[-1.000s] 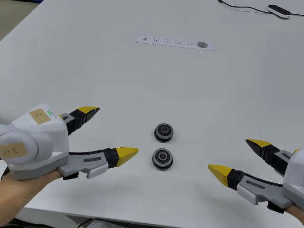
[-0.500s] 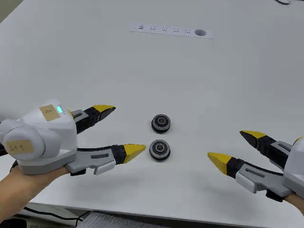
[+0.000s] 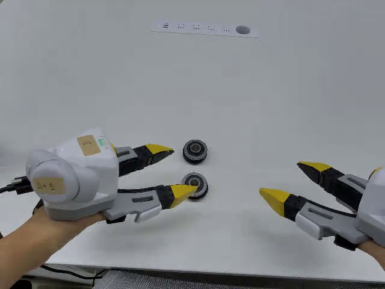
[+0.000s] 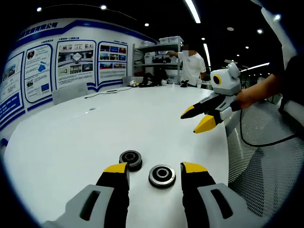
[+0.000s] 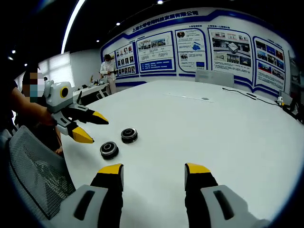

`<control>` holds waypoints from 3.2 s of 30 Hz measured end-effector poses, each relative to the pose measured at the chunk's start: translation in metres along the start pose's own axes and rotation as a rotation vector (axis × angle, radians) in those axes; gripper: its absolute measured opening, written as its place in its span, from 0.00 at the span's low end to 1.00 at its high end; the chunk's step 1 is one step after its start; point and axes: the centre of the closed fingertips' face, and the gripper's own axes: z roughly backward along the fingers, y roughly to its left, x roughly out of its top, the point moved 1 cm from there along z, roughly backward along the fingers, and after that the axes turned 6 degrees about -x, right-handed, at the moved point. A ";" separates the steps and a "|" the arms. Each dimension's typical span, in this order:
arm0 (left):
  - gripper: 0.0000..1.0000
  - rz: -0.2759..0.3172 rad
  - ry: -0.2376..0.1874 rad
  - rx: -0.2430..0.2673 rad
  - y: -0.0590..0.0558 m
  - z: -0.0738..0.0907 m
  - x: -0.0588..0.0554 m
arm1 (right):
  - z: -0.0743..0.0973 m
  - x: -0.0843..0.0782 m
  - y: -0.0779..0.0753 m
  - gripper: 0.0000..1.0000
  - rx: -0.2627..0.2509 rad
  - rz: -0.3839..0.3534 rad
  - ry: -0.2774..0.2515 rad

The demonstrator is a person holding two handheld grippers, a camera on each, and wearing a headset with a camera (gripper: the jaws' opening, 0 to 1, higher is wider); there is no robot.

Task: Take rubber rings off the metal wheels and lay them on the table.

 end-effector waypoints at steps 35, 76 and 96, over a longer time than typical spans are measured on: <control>0.25 -0.001 0.080 -0.091 -0.006 -0.022 -0.012 | 0.001 -0.005 0.008 0.45 0.020 -0.075 0.027; 0.17 -0.060 0.134 -0.114 -0.010 -0.024 -0.018 | -0.001 -0.006 0.015 0.42 0.050 -0.082 0.035; 0.15 -0.083 0.141 -0.115 -0.011 -0.026 -0.016 | -0.005 0.001 0.034 0.40 0.116 -0.114 0.023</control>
